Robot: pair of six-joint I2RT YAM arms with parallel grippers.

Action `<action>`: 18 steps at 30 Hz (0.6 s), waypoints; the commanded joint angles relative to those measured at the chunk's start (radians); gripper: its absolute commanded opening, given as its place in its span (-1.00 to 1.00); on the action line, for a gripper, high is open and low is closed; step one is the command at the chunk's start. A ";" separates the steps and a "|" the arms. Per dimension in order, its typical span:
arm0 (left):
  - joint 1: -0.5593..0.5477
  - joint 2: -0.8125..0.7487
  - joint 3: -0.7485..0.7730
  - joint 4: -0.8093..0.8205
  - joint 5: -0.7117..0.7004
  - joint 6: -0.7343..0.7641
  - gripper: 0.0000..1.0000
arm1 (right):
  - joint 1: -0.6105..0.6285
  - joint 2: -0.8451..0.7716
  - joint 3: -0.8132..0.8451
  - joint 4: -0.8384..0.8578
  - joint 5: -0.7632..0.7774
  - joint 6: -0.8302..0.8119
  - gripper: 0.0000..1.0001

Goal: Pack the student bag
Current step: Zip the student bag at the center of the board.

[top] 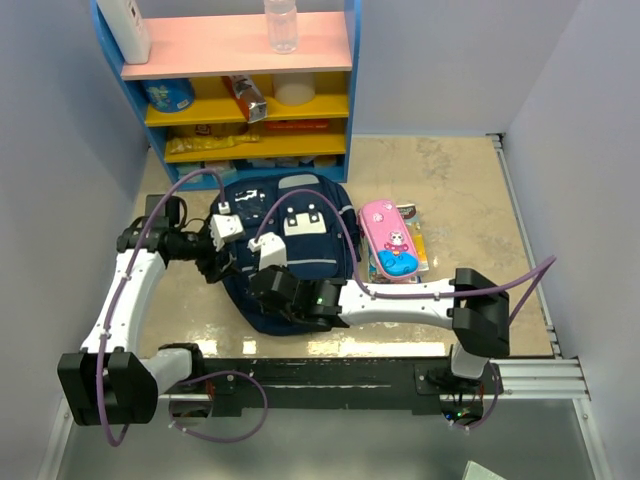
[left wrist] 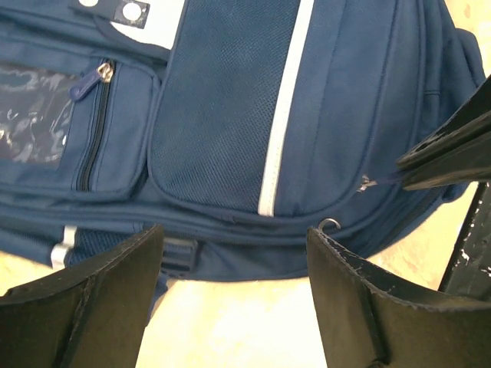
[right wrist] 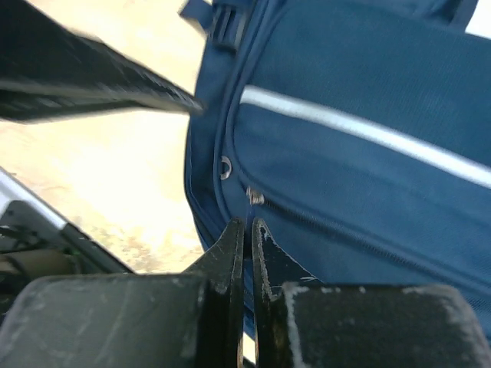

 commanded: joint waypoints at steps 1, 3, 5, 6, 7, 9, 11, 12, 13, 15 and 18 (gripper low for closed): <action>-0.021 0.005 -0.055 0.046 0.086 0.060 0.57 | 0.005 -0.045 -0.045 0.096 -0.010 0.022 -1.00; -0.034 0.015 -0.099 0.049 0.092 0.106 0.59 | 0.004 -0.050 -0.051 0.096 -0.010 0.036 -1.00; -0.034 0.012 -0.139 0.088 0.086 0.143 0.60 | -0.001 -0.060 -0.069 0.102 -0.011 0.047 -1.00; -0.034 0.011 -0.173 0.104 0.078 0.146 0.62 | -0.001 -0.065 -0.072 0.102 -0.011 0.050 -1.00; -0.034 0.012 -0.184 0.108 0.070 0.156 0.64 | -0.002 -0.076 -0.080 0.099 -0.007 0.051 -1.00; -0.034 0.012 -0.207 0.090 0.081 0.207 0.70 | -0.005 -0.083 -0.088 0.101 -0.007 0.050 -1.00; -0.034 0.006 -0.221 0.081 0.116 0.256 0.72 | -0.007 -0.086 -0.091 0.099 -0.013 0.053 -1.00; -0.036 -0.008 -0.236 0.087 0.125 0.268 0.72 | -0.008 -0.085 -0.089 0.101 -0.013 0.053 -1.00; -0.034 -0.015 -0.244 0.099 0.139 0.273 0.72 | -0.008 -0.083 -0.086 0.098 -0.014 0.055 -1.00; -0.034 -0.050 -0.273 0.162 0.150 0.258 0.72 | -0.008 -0.083 -0.086 0.099 -0.017 0.065 -1.00; -0.034 -0.084 -0.297 0.220 0.181 0.265 0.70 | -0.008 -0.088 -0.092 0.101 -0.028 0.082 -1.00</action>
